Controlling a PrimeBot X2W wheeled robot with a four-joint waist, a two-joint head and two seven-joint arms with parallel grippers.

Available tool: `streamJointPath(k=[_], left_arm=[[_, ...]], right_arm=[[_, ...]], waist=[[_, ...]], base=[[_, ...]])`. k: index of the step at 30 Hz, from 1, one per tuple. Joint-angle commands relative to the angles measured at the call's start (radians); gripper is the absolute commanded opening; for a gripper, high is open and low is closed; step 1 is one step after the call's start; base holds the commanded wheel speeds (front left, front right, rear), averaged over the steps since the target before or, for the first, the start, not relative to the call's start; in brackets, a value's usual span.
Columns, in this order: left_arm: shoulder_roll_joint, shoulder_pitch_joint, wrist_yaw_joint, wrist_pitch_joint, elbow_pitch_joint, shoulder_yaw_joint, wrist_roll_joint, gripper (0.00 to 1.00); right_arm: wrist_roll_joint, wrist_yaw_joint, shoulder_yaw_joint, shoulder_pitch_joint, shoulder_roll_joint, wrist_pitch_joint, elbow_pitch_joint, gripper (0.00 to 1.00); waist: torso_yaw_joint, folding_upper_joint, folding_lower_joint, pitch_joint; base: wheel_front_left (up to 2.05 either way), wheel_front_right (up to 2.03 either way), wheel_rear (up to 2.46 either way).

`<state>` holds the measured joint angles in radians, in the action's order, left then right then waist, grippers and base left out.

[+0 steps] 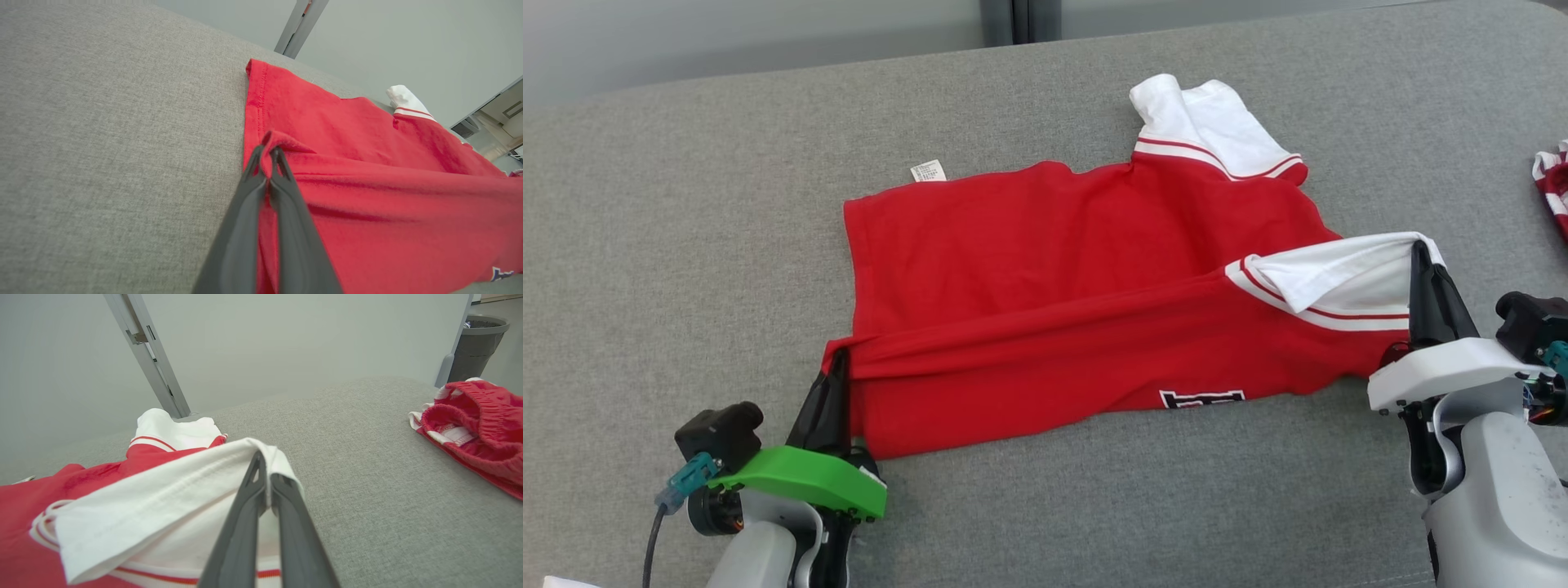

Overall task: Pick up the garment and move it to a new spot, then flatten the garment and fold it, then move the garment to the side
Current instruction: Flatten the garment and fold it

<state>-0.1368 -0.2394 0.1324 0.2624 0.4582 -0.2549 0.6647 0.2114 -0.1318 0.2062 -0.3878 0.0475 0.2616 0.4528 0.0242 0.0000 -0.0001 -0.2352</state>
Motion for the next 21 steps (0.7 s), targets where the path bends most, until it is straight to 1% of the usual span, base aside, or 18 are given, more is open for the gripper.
streamJointPath(k=[1,7,8,9,10,13,18,21], left_arm=[[-0.007,-0.017,-0.003,0.003,-0.001,0.008,-0.01,0.0],[-0.011,-0.024,-0.003,0.003,0.017,0.004,-0.021,0.0],[-0.01,-0.025,-0.003,0.003,0.021,0.007,-0.026,0.43],[-0.01,-0.023,-0.003,0.003,0.024,0.009,-0.033,0.79],[-0.007,-0.019,-0.003,0.003,0.031,0.018,-0.04,1.0],[0.007,0.001,-0.003,0.003,0.036,0.044,-0.066,1.0],[0.03,0.056,-0.003,0.003,0.012,0.116,-0.154,1.0],[0.045,0.096,-0.003,0.003,-0.007,0.13,-0.202,1.0]], right_arm=[[-0.002,0.002,0.005,-0.012,0.007,0.005,0.0,0.0],[-0.01,0.002,0.008,-0.028,0.007,0.005,0.023,0.0],[-0.007,0.002,0.014,-0.031,0.007,0.005,0.033,0.37],[-0.011,0.002,0.015,-0.032,0.007,0.005,0.038,0.78],[-0.017,0.002,0.016,-0.031,0.007,0.005,0.043,1.0],[-0.042,0.002,0.019,-0.011,0.006,0.005,0.038,1.0],[-0.095,0.002,0.019,0.055,0.006,0.005,-0.013,1.0],[-0.104,0.002,0.02,0.107,0.006,0.005,-0.033,1.0]], waist=[[-0.001,0.0,0.0001,0.0],[0.0,0.0,0.0001,0.002],[-0.001,0.0,0.0001,0.004],[-0.001,0.0,0.0001,0.005],[-0.002,0.0,0.0001,0.008],[-0.005,0.0,0.0001,0.02],[-0.007,0.0,0.0001,0.056],[-0.006,0.0,0.0001,0.085]], base=[[0.0,0.0,0.0],[0.0,0.0,0.0],[0.0,0.0,0.0],[0.0,0.0,0.0],[0.0,0.0,0.0],[0.0,0.0,0.0],[0.0,0.0,0.0],[0.0,0.0,0.0]])
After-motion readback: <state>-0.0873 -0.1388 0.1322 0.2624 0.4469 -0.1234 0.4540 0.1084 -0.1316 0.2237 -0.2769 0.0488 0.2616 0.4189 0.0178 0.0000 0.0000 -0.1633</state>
